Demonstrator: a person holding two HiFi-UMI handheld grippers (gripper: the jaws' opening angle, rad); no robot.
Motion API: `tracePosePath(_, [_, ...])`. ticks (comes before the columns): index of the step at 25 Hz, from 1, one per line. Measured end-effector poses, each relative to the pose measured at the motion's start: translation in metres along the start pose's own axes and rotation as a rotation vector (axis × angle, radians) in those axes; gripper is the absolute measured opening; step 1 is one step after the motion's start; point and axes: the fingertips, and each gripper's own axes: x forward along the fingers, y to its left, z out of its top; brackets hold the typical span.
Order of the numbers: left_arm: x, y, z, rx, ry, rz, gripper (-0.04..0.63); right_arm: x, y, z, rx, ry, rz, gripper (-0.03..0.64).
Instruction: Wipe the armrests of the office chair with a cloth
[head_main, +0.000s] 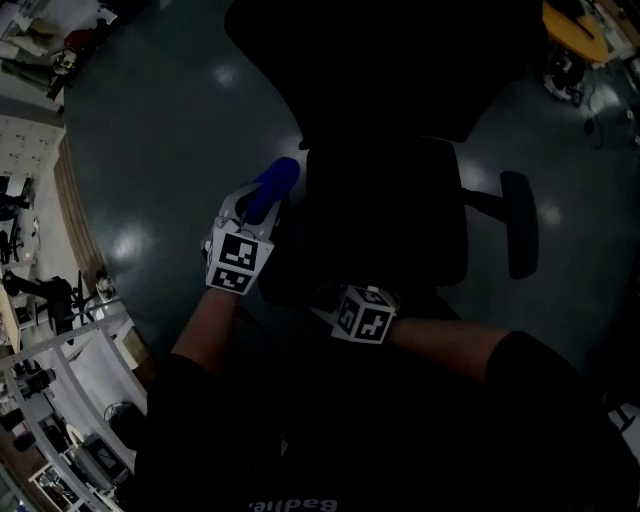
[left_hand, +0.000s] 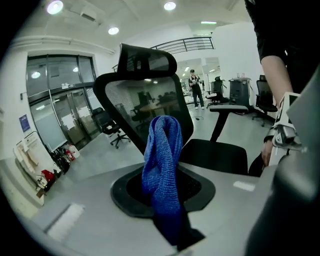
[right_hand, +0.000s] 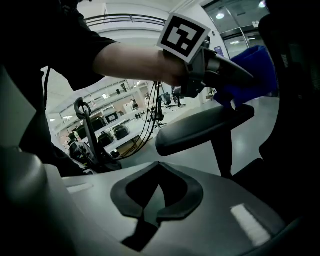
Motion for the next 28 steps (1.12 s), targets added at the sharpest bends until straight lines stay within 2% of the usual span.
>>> tracePosePath(6, [0.021,-0.021,-0.01,-0.026,0.022,-0.045,0.103,0.002,0.003,0.006,-0.008,-0.017,0.009,0.005])
tracePosePath(13, [0.025,-0.045,0.002,-0.083,0.002,-0.041,0.103,-0.008,-0.006,-0.001,-0.012,-0.003,0.013,0.005])
tracePosePath(20, [-0.007,-0.073,-0.012,-0.104,0.009,-0.042,0.103,-0.004,-0.009,-0.001,0.005,-0.007,0.009,0.005])
tracePosePath(25, [-0.041,-0.102,-0.032,-0.159,0.013,-0.034,0.103,0.006,-0.004,0.001,-0.002,0.012,0.01,0.005])
tracePosePath(28, [-0.057,-0.117,-0.04,-0.218,0.012,-0.009,0.103,0.007,-0.003,0.003,-0.01,0.011,0.009,0.005])
